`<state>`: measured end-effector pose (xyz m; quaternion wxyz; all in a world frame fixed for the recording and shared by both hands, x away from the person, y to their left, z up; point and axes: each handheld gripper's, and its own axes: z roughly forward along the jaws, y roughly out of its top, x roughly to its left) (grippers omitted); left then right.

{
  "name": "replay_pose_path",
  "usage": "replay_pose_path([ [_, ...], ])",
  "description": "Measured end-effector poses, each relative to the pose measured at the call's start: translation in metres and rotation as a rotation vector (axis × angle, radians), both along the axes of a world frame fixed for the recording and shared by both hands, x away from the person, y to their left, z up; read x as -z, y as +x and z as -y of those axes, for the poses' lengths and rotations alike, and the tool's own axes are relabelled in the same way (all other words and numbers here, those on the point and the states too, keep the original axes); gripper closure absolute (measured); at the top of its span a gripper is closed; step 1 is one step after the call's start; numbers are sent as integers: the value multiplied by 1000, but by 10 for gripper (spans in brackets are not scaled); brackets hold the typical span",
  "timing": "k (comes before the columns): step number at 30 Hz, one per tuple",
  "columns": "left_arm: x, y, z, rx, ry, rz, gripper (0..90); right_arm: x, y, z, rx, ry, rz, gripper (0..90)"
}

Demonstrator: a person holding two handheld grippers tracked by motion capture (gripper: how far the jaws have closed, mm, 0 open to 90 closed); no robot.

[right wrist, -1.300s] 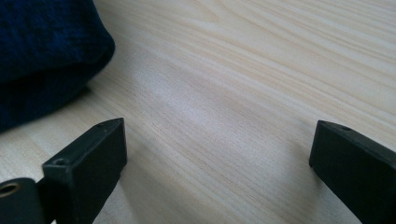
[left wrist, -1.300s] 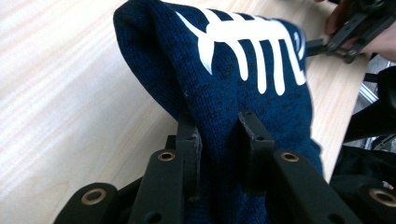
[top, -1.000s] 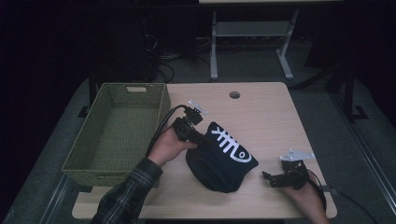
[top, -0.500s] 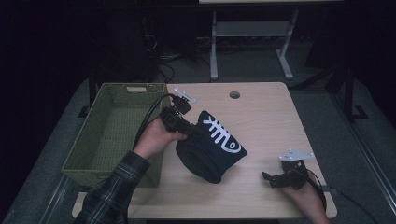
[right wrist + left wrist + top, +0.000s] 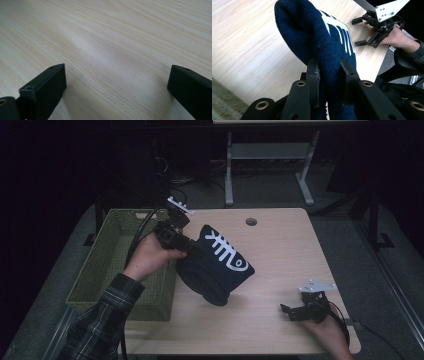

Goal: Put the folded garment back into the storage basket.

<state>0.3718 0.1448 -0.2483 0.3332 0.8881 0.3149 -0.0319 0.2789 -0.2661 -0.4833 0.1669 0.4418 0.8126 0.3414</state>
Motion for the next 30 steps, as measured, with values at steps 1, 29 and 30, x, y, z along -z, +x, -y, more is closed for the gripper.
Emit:
replay_pose_path([
  [1,0,0,0,0,0,0,731,0,0,0,0,0,0,18],
  [29,-63,-10,-86,-121,-33,18,731,0,0,0,0,0,0,18],
  [30,-65,-11,-90,-130,-33,21,731,0,0,0,0,0,0,18],
])
